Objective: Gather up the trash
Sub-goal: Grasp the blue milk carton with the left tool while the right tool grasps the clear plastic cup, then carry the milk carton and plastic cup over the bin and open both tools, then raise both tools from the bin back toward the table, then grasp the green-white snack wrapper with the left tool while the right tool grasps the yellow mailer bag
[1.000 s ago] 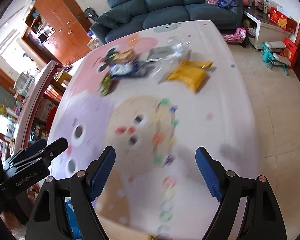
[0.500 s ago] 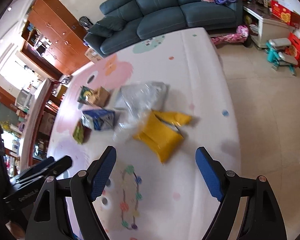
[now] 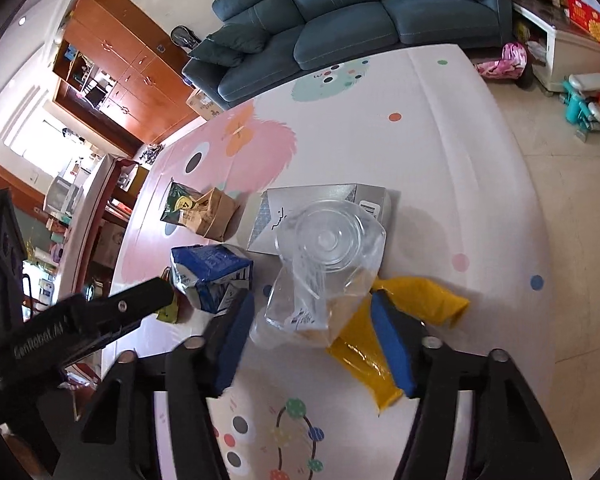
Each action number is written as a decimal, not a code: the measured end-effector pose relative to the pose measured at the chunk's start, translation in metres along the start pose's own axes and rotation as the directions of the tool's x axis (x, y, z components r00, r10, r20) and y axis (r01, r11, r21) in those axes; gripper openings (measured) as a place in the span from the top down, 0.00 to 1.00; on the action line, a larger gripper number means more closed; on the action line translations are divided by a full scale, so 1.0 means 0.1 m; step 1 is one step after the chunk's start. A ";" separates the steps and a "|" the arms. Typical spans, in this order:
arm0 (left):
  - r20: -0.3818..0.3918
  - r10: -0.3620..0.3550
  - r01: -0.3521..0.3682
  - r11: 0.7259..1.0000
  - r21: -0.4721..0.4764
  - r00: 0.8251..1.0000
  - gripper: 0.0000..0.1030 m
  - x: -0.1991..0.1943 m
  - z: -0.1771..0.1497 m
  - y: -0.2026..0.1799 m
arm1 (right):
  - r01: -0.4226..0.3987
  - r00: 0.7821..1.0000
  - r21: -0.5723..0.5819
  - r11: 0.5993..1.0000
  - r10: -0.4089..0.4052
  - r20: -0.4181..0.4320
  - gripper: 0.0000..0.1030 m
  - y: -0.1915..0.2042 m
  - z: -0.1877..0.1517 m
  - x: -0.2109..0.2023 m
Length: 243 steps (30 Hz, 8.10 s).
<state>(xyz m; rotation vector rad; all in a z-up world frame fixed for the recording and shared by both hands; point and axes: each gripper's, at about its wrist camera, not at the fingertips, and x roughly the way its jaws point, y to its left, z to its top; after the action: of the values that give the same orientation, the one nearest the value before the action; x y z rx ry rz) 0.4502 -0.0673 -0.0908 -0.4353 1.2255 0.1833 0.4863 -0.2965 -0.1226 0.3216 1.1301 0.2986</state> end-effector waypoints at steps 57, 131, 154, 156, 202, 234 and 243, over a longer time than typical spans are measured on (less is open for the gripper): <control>0.023 -0.086 0.068 0.904 0.422 0.996 0.78 -1.11 -1.51 1.42 | 0.119 0.991 -0.125 0.985 -0.111 0.070 0.77 1.25 -2.03 -0.72; -0.119 0.015 0.083 0.633 0.770 0.993 0.55 2.21 -4.78 3.06 | 0.321 0.941 0.337 0.885 -0.259 -0.216 0.57 -0.38 -6.58 2.10; -0.069 -0.052 0.085 0.743 0.664 0.996 0.55 0.19 -4.22 2.74 | 0.249 0.967 0.278 0.928 -0.222 -0.127 0.57 0.64 -5.99 0.39; -0.067 -0.066 0.094 0.751 0.654 0.996 0.55 -0.01 -4.17 2.69 | 0.246 0.968 0.269 0.931 -0.222 -0.115 0.57 0.76 -5.90 0.20; 0.152 -0.260 0.156 0.860 0.486 0.954 0.21 -2.55 -1.98 1.84 | 0.261 0.923 0.012 0.965 -0.253 0.290 0.36 1.94 -3.45 -2.38; -0.148 -0.054 0.099 0.945 0.313 0.988 0.19 0.61 0.42 0.61 | 0.450 0.893 -0.090 0.889 -0.445 0.069 0.25 0.29 -0.39 0.27; -0.155 -0.020 0.065 0.953 0.295 0.988 0.22 0.76 0.43 0.50 | 0.432 0.902 -0.072 0.899 -0.429 0.046 0.32 0.14 -0.35 0.47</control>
<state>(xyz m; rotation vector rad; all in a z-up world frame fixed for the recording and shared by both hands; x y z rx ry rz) 0.4943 -0.0112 -0.1616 -0.2132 1.3658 -0.0749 0.4717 -0.2617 -0.1702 -0.0026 1.1247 -0.0541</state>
